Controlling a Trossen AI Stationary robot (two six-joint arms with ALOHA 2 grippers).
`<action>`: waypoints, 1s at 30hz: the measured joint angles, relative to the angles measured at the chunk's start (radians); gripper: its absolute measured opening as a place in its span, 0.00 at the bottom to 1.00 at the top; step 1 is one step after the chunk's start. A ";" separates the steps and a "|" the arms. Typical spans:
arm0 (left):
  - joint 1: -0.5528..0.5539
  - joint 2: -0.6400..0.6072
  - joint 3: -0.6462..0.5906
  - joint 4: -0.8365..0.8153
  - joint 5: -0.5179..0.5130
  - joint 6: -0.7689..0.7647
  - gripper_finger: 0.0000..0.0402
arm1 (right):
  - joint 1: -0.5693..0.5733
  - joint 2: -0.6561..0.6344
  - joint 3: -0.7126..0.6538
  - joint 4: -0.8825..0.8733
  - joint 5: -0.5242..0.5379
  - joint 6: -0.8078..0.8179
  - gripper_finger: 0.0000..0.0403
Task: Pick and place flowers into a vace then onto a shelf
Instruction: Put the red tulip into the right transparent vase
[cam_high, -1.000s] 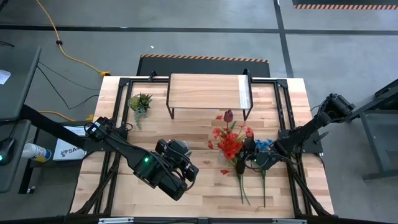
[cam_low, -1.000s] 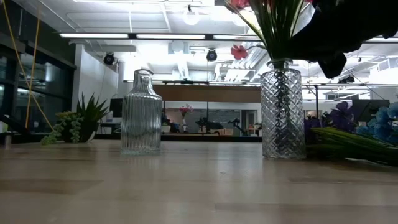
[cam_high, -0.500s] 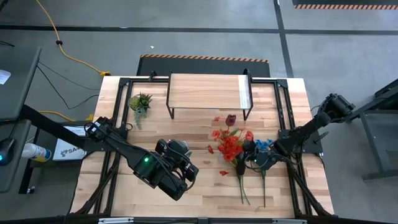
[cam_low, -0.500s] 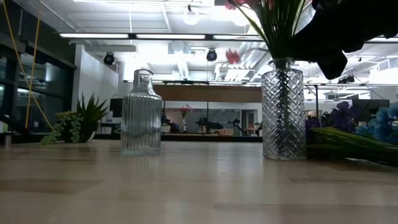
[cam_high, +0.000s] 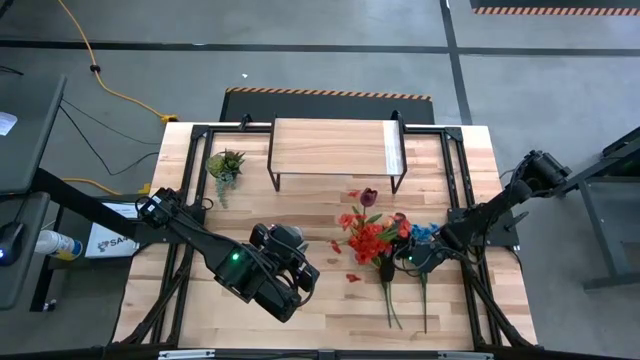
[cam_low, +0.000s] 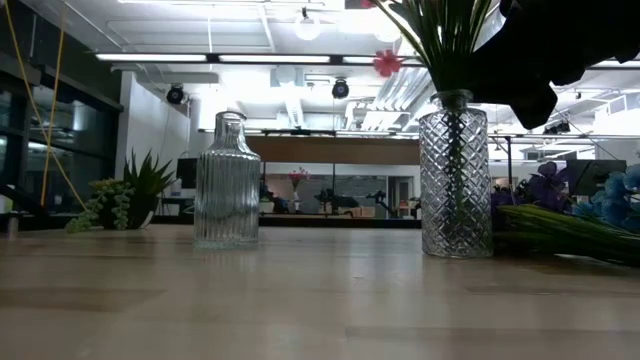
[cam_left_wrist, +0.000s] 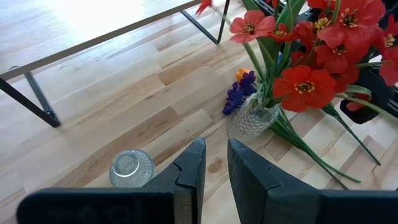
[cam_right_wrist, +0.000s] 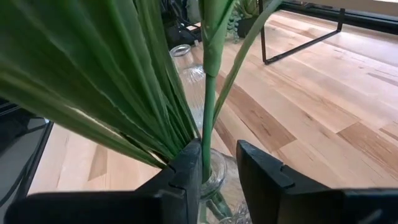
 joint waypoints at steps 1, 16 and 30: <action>0.000 0.000 0.000 0.000 0.000 0.000 0.26 | 0.000 0.000 0.000 0.000 0.001 0.000 0.23; 0.000 0.000 0.000 0.000 0.000 0.000 0.26 | 0.000 -0.003 0.000 0.003 0.009 -0.054 0.20; 0.000 0.000 0.000 0.000 0.001 0.000 0.26 | 0.000 -0.161 -0.001 -0.166 0.004 -0.115 0.20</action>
